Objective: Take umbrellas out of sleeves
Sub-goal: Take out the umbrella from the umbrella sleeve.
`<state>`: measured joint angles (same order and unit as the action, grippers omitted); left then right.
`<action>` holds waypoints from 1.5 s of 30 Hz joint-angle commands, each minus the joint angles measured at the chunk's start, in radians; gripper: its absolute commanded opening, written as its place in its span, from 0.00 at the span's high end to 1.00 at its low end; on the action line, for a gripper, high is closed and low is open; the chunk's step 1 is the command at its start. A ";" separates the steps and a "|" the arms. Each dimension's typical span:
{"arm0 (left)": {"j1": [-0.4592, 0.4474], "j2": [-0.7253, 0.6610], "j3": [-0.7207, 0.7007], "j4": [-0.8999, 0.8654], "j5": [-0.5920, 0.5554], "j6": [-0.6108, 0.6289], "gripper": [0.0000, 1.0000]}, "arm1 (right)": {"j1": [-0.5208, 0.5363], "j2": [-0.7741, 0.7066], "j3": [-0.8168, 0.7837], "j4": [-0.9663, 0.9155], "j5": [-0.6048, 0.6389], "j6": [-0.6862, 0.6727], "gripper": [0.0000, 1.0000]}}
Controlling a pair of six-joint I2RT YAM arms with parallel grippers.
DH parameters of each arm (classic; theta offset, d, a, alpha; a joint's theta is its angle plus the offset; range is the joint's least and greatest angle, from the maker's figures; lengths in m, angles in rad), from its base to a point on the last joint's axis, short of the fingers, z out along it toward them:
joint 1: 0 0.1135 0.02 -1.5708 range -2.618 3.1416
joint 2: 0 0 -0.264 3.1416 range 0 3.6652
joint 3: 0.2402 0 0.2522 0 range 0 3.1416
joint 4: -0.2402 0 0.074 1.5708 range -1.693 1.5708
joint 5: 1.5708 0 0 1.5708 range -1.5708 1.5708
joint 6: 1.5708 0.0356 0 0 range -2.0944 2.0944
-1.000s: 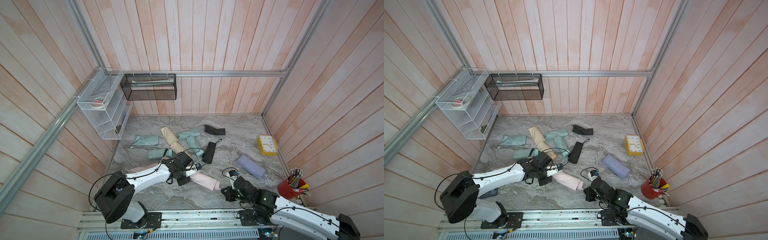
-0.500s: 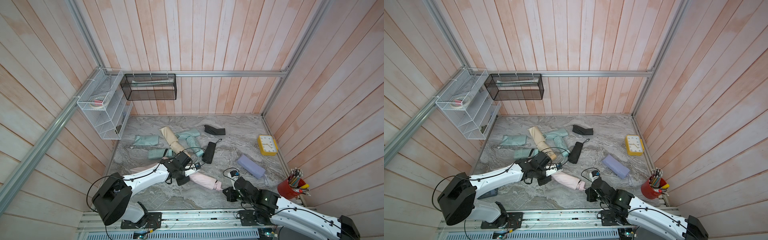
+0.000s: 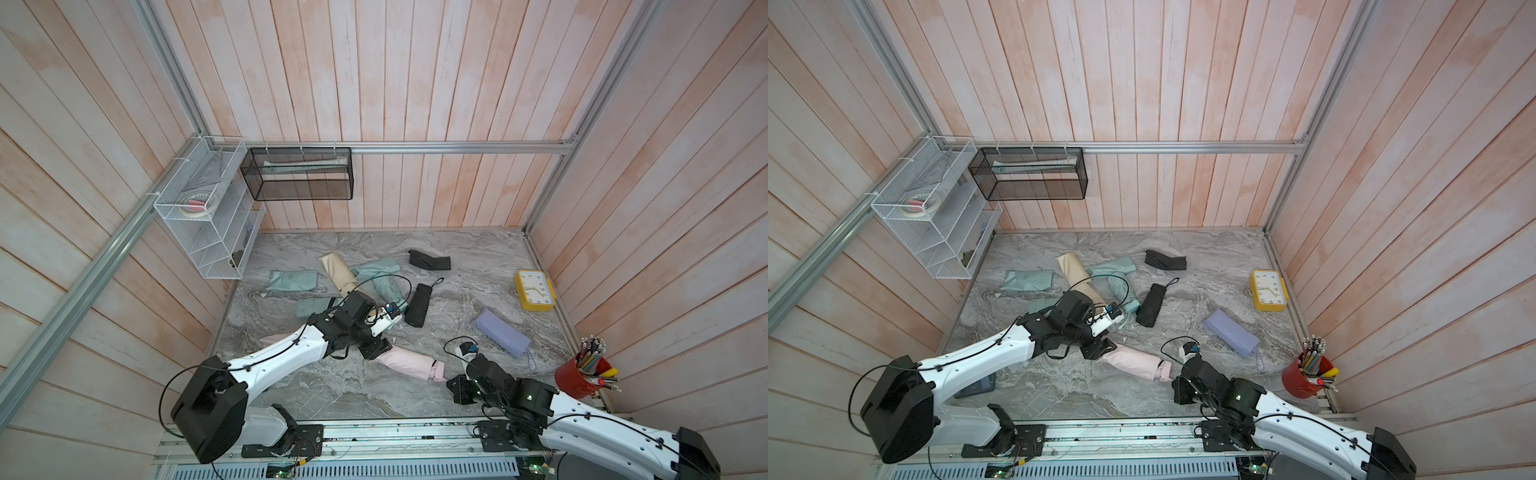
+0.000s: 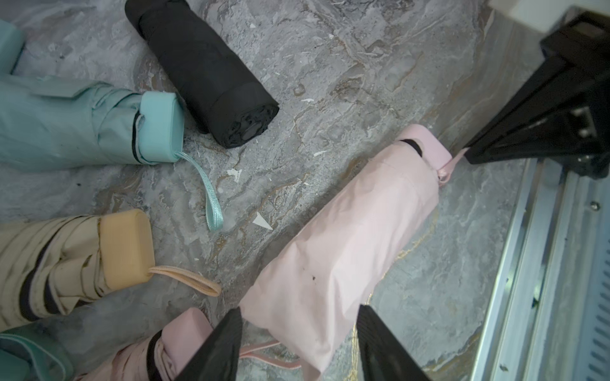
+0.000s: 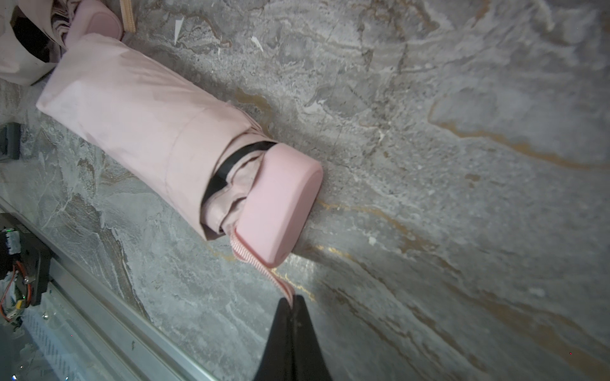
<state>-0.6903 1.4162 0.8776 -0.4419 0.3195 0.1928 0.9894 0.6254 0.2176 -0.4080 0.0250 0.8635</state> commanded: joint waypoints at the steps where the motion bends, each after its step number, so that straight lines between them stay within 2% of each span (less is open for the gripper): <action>1: 0.044 0.101 0.078 -0.037 0.076 -0.181 0.47 | -0.004 -0.003 0.017 -0.007 0.013 -0.005 1.00; 3: 0.048 0.142 0.097 -0.054 0.120 -0.228 0.49 | -0.004 -0.006 0.015 -0.008 0.012 -0.004 1.00; 6: 0.053 0.123 0.051 0.021 0.138 -0.360 0.36 | -0.004 -0.013 0.012 -0.011 0.013 -0.001 1.00; 8: 0.075 0.106 0.019 0.067 0.185 -0.436 0.35 | -0.004 -0.020 0.011 -0.015 0.015 0.000 1.00; 11: 0.083 0.103 -0.010 0.116 0.252 -0.481 0.35 | -0.003 -0.027 0.006 -0.013 0.014 0.005 1.00; 15: 0.084 0.122 -0.007 0.092 0.236 -0.479 0.38 | -0.003 -0.027 0.006 -0.014 0.015 0.005 1.00; 23: 0.083 0.160 -0.008 -0.024 0.058 -0.438 0.42 | -0.003 -0.026 -0.006 0.001 0.009 0.014 1.00; 31: 0.057 0.135 -0.074 0.094 0.181 -0.495 0.44 | -0.004 -0.013 -0.008 0.014 0.005 0.013 1.00; 35: 0.043 0.156 -0.076 0.139 0.233 -0.504 0.53 | -0.003 -0.015 -0.004 0.012 0.005 0.013 1.00; 41: 0.038 0.121 -0.082 0.162 0.233 -0.494 0.82 | -0.004 -0.025 -0.009 0.002 0.006 0.018 1.00; 44: 0.041 0.103 -0.067 0.131 0.202 -0.472 1.00 | -0.003 -0.033 -0.012 -0.002 0.008 0.022 1.00; 45: 0.042 0.101 -0.062 0.118 0.193 -0.467 1.00 | -0.004 -0.034 -0.012 -0.001 0.009 0.020 1.00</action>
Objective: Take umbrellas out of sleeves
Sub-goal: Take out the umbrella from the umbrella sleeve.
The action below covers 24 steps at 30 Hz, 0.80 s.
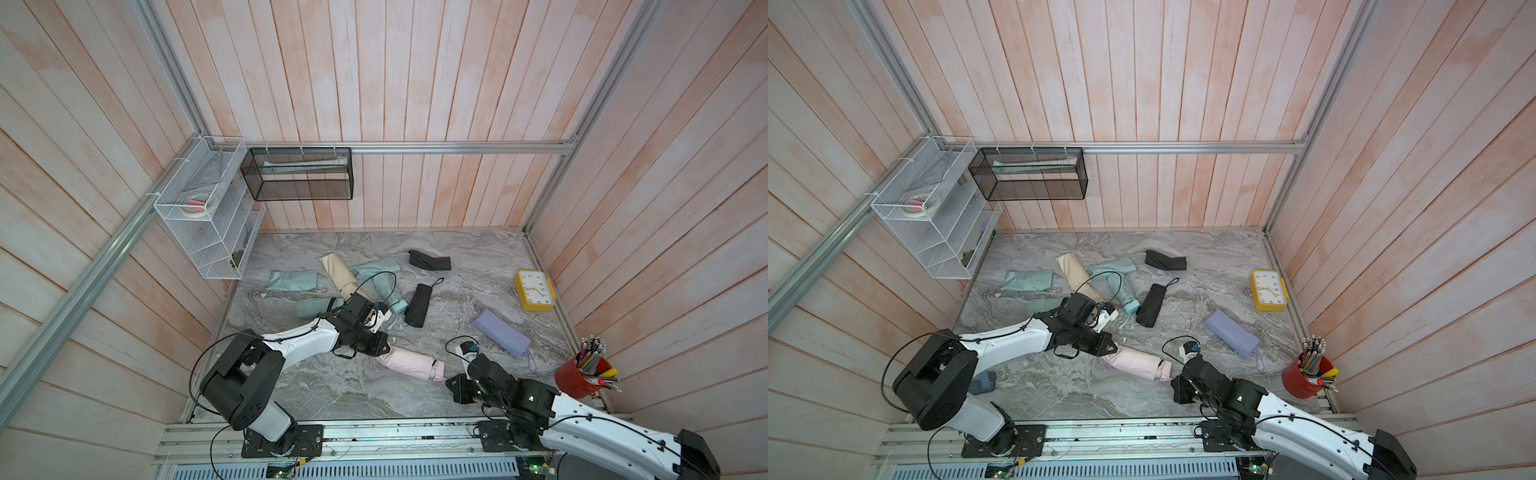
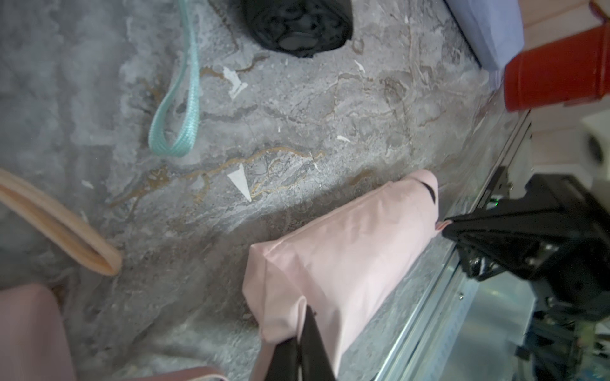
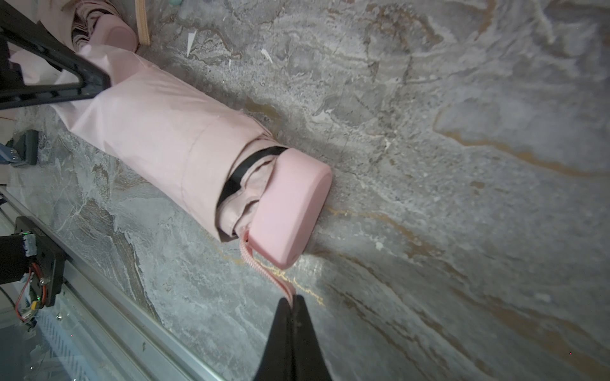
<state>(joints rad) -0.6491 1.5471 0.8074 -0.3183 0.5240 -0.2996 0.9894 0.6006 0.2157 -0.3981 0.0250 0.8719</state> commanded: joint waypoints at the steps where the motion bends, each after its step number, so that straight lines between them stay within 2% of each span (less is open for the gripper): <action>1: 0.002 -0.029 0.011 -0.013 -0.019 0.031 1.00 | -0.003 -0.010 -0.011 -0.010 0.009 0.013 1.00; 14: -0.038 -0.040 0.058 -0.183 -0.274 0.114 1.00 | -0.003 -0.012 -0.006 -0.023 0.025 0.013 1.00; 24: -0.045 -0.035 0.062 -0.219 -0.328 0.129 1.00 | -0.003 -0.065 0.011 -0.090 0.089 0.041 1.00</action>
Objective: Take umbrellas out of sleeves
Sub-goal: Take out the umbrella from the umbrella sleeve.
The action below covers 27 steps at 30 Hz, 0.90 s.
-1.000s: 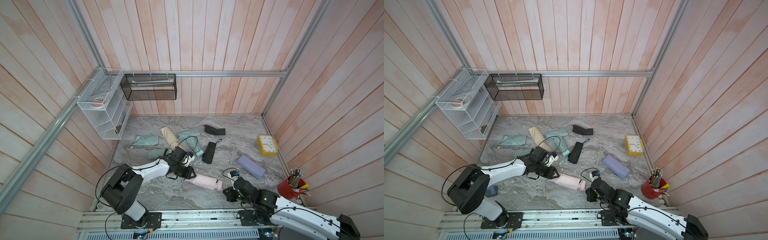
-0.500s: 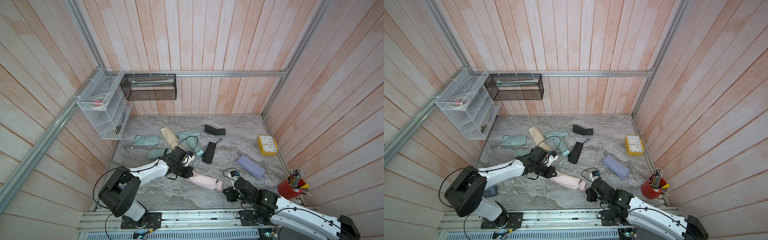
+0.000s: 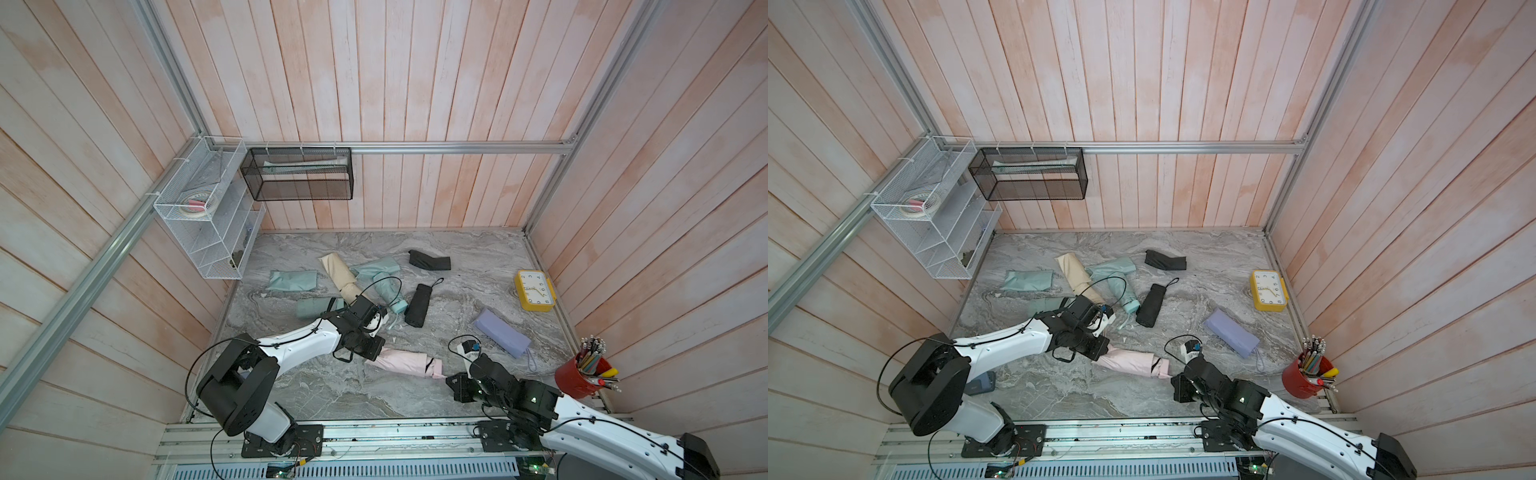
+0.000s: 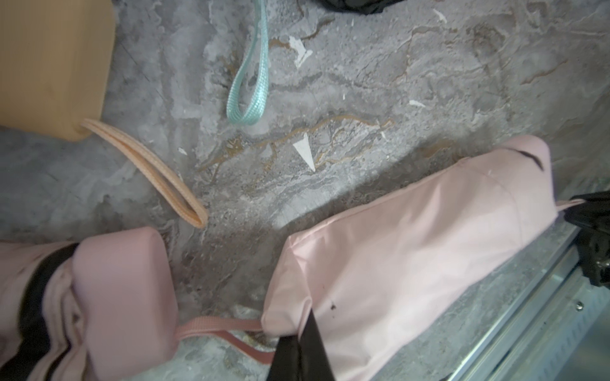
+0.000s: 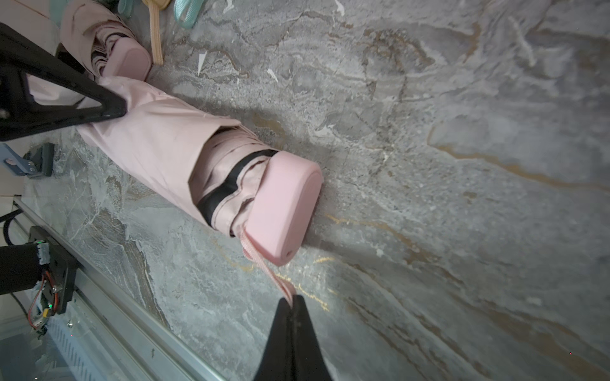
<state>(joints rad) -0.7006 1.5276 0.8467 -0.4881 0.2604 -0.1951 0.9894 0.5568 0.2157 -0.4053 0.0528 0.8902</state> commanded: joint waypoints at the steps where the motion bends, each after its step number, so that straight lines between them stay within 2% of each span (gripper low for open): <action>1: 0.006 -0.018 0.023 -0.049 -0.064 0.024 1.00 | -0.003 -0.026 0.013 -0.088 0.064 0.024 1.00; 27: 0.014 -0.038 0.024 -0.066 -0.095 0.014 1.00 | -0.003 -0.072 0.022 -0.163 0.131 0.072 1.00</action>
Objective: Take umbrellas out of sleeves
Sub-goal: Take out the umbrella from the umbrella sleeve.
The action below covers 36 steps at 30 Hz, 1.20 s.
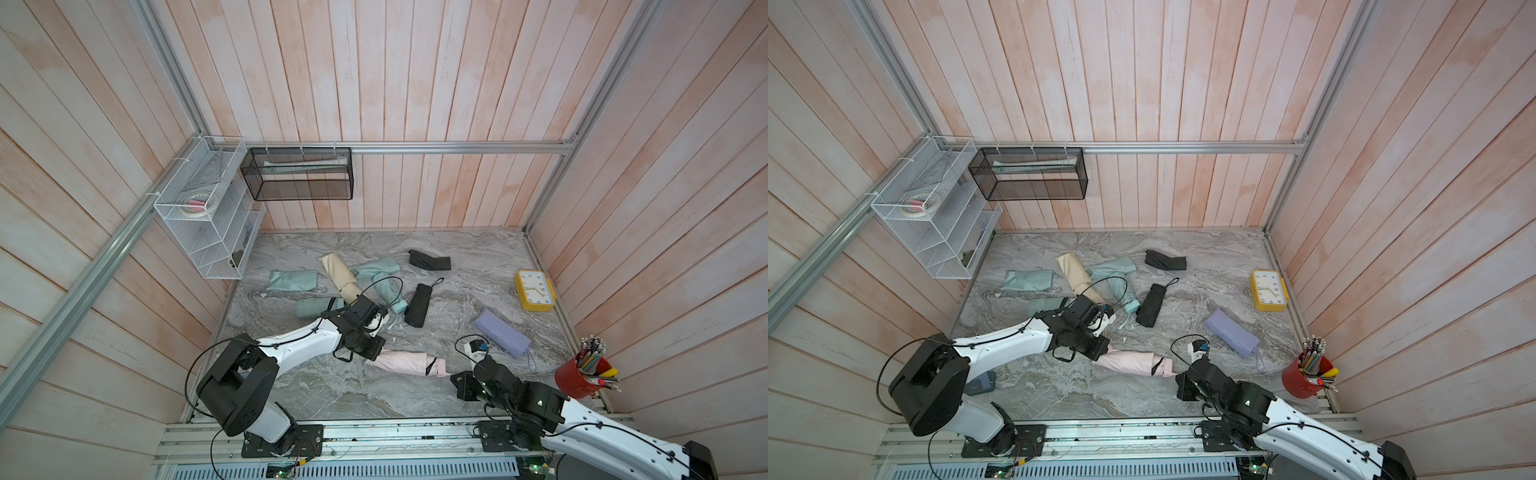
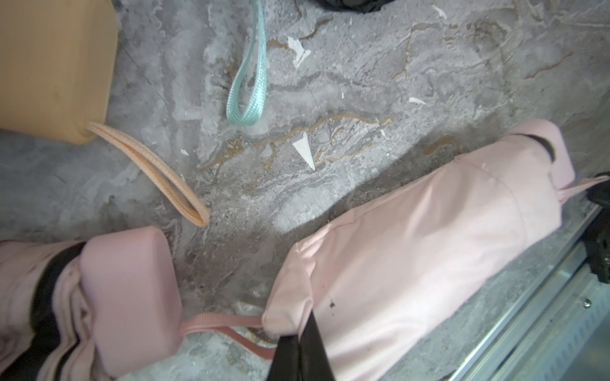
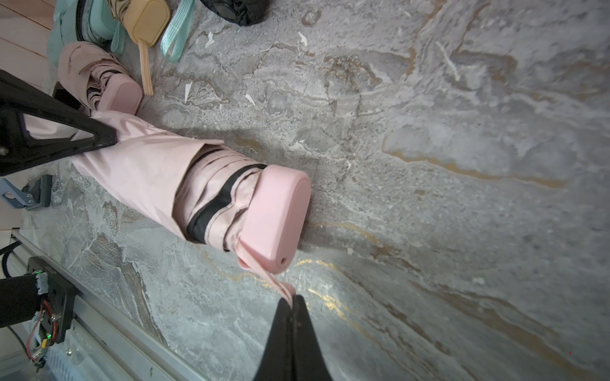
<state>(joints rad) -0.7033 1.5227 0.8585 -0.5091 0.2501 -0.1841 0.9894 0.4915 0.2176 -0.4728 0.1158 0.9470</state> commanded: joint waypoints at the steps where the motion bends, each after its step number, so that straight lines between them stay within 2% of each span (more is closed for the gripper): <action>1: 0.021 -0.036 0.010 -0.042 -0.084 0.000 1.00 | -0.004 -0.008 0.020 -0.096 0.068 0.016 1.00; 14: 0.062 -0.084 -0.002 -0.052 -0.092 -0.013 1.00 | -0.003 -0.017 0.020 -0.102 0.077 0.024 1.00; 36: 0.080 -0.130 -0.013 -0.062 -0.106 -0.018 1.00 | -0.004 -0.022 0.018 -0.107 0.077 0.028 1.00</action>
<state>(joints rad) -0.6342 1.4185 0.8581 -0.5552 0.1749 -0.1959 0.9894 0.4782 0.2180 -0.5327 0.1570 0.9672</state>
